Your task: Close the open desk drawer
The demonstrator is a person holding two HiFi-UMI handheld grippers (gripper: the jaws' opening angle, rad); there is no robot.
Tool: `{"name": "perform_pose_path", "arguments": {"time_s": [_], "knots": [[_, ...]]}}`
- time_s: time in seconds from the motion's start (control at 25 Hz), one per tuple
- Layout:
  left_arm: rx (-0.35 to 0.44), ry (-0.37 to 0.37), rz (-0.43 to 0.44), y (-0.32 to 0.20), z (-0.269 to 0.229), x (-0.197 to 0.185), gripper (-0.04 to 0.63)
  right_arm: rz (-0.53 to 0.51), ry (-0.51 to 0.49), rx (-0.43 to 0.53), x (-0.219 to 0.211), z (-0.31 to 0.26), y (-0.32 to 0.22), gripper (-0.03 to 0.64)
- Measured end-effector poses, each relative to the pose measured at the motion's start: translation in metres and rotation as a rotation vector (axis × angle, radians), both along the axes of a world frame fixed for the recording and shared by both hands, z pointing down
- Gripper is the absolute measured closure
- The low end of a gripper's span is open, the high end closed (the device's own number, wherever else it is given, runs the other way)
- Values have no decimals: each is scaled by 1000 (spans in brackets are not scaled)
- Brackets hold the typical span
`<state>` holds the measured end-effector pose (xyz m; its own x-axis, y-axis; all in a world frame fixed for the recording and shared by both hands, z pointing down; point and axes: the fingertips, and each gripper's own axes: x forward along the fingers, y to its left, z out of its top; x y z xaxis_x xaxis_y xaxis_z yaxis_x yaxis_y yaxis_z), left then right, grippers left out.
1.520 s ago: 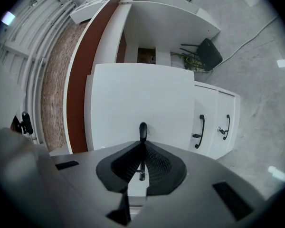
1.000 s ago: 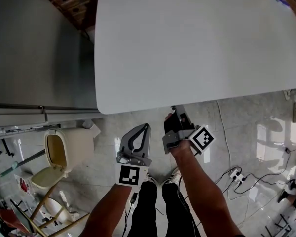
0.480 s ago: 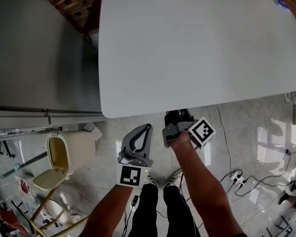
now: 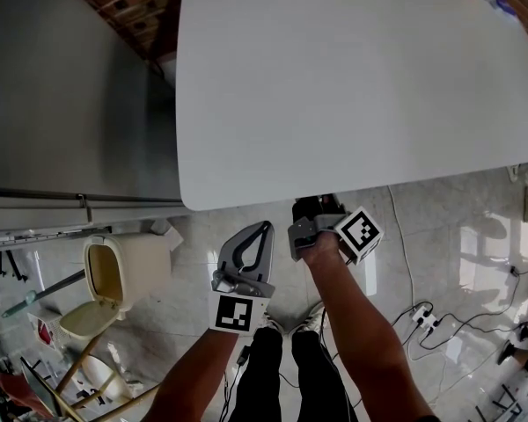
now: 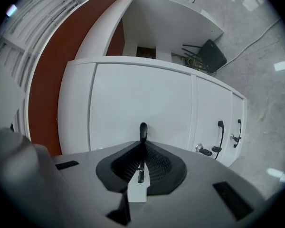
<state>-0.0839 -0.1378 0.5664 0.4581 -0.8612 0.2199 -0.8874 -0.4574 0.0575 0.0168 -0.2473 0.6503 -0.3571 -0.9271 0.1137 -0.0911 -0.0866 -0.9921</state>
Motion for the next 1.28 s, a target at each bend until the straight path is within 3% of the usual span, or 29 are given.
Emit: {"name": "perform_pose_path", "arguments": {"time_s": [0.56, 0.72, 1.08, 1.28], "knots": [[-5, 9, -21, 9, -7, 2, 588, -19, 28, -12, 3, -1, 20, 578], [2, 7, -16, 13, -11, 7, 588, -67, 100, 30, 3, -11, 36, 578], [-10, 11, -21, 26, -18, 12, 588, -225, 560, 341, -10, -64, 79, 578], [0, 23, -10, 36, -31, 21, 588, -287, 930, 522, -14, -100, 106, 579]]}}
